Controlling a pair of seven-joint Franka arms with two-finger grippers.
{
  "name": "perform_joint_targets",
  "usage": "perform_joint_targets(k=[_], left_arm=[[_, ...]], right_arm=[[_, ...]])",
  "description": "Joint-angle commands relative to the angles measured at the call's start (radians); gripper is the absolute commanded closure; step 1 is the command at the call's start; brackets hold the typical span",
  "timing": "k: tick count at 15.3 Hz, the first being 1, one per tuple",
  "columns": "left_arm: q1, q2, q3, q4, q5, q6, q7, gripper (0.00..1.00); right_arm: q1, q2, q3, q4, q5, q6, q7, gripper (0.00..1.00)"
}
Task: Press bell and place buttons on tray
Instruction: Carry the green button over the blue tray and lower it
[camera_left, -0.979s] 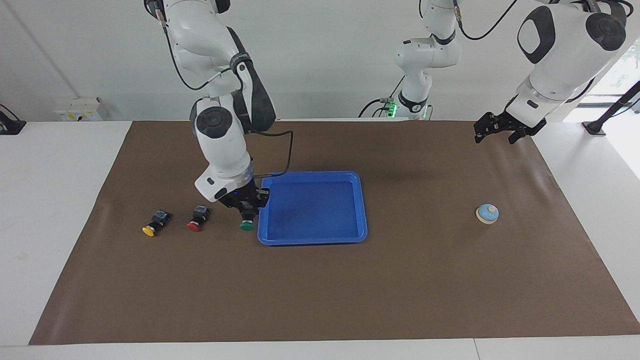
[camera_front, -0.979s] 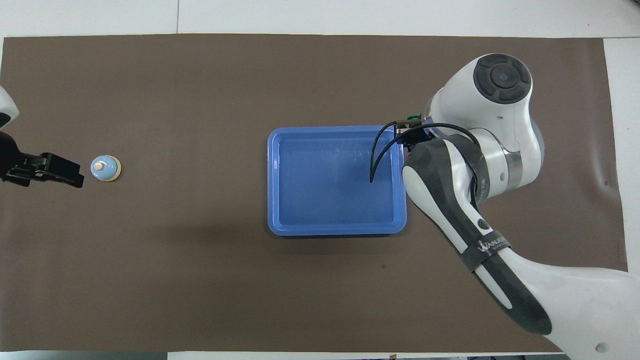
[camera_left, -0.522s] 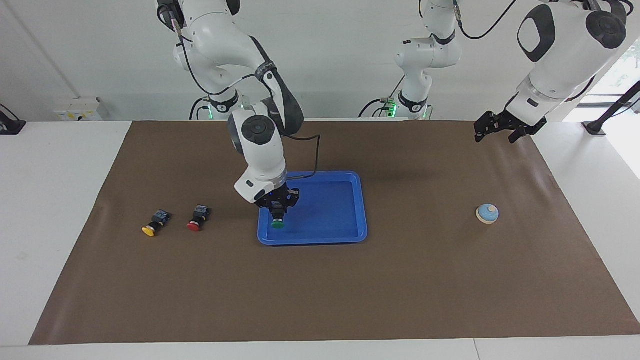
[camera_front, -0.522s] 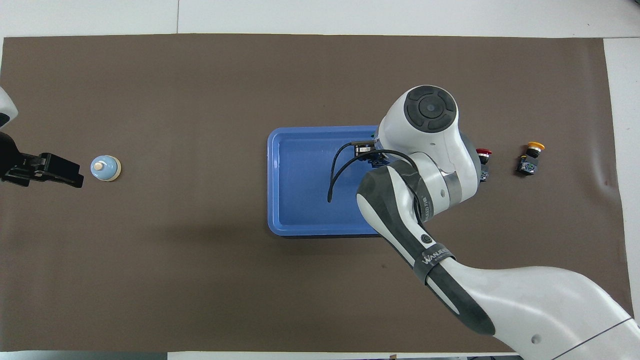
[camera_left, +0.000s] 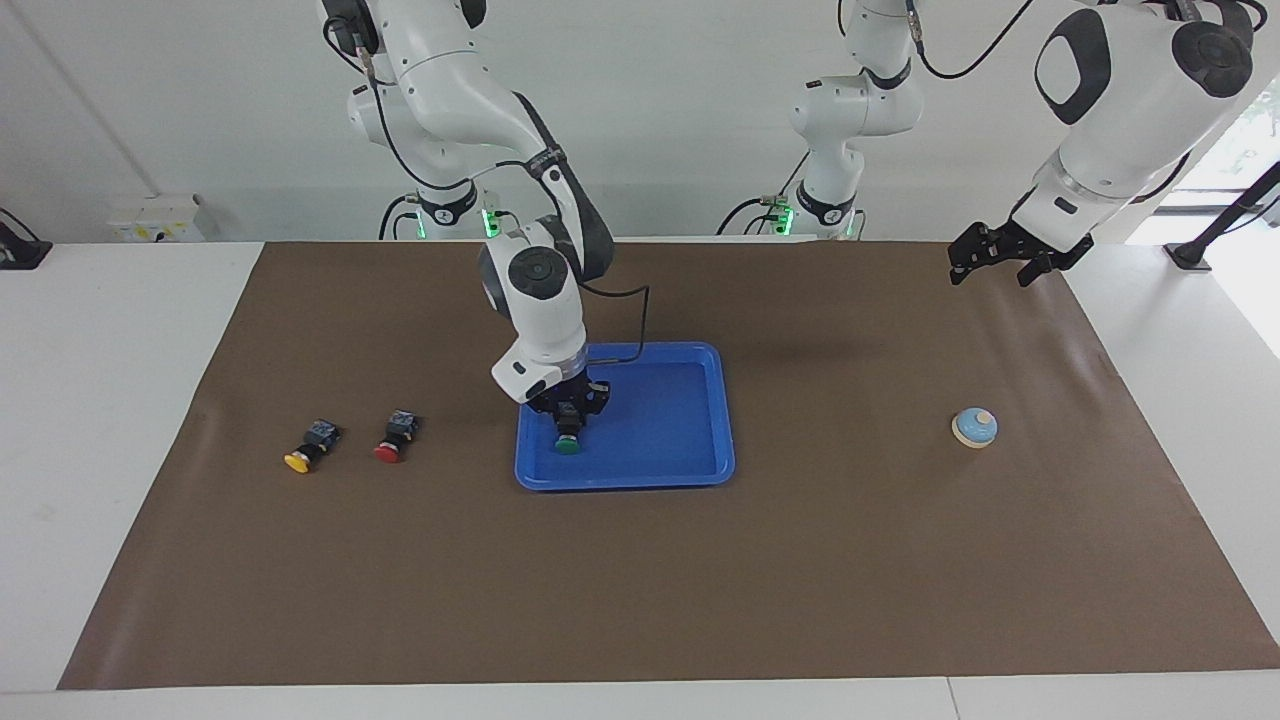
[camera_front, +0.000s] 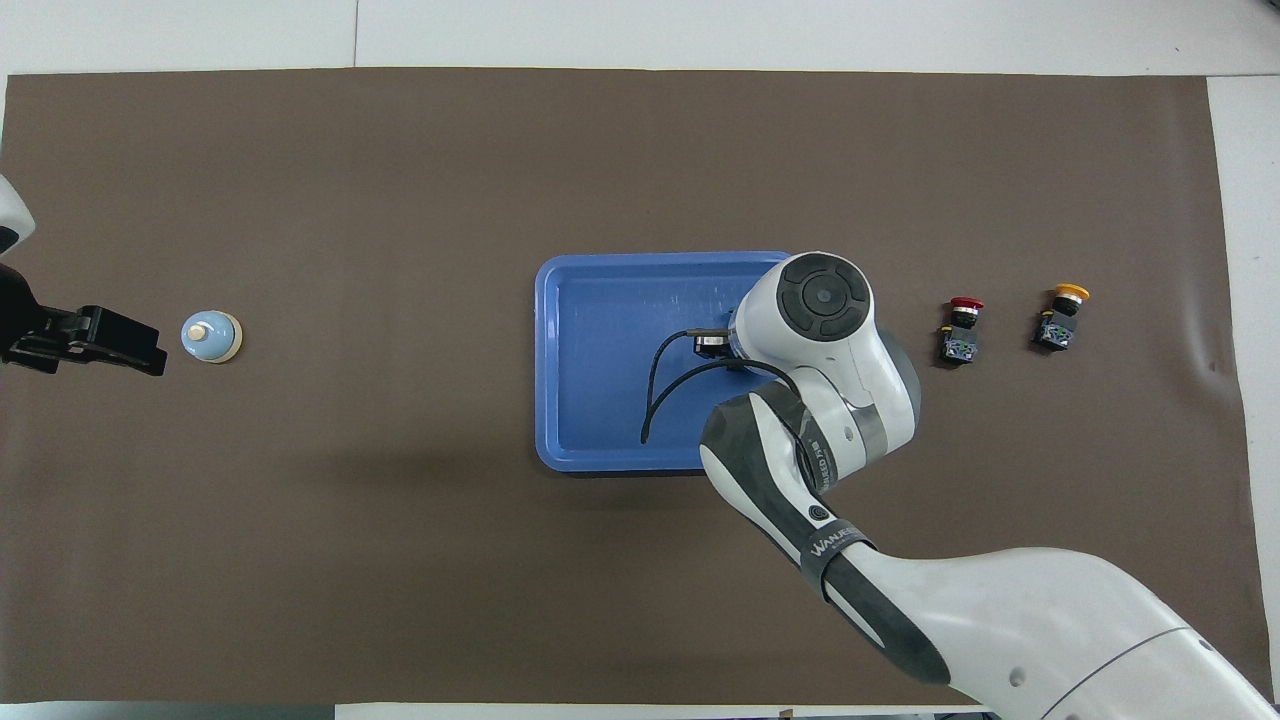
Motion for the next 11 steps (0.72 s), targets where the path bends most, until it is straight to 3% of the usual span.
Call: perform_joint_targets(k=[1,4,8,11], left_arm=[[-0.002,-0.013,0.003,-0.006,0.019,0.002,-0.003,0.0],[-0.003,-0.013,0.003,-0.006,0.019,0.002,-0.003,0.0],[-0.003,-0.013,0.001,-0.007,0.019,0.002,-0.003,0.0],[-0.002,-0.013,0.003,-0.007,0.019,0.002,-0.003,0.0]], right_arm=[[-0.005,-0.039,0.005,-0.04,0.003,0.0,0.051,0.0],[-0.025,-0.076,0.004,0.003,0.063,-0.092,0.063,0.0],[-0.118,-0.128,-0.004,0.12,0.069,-0.303,-0.007,0.0],[-0.226,-0.131,-0.005,0.138,0.046,-0.328,-0.139,0.0]])
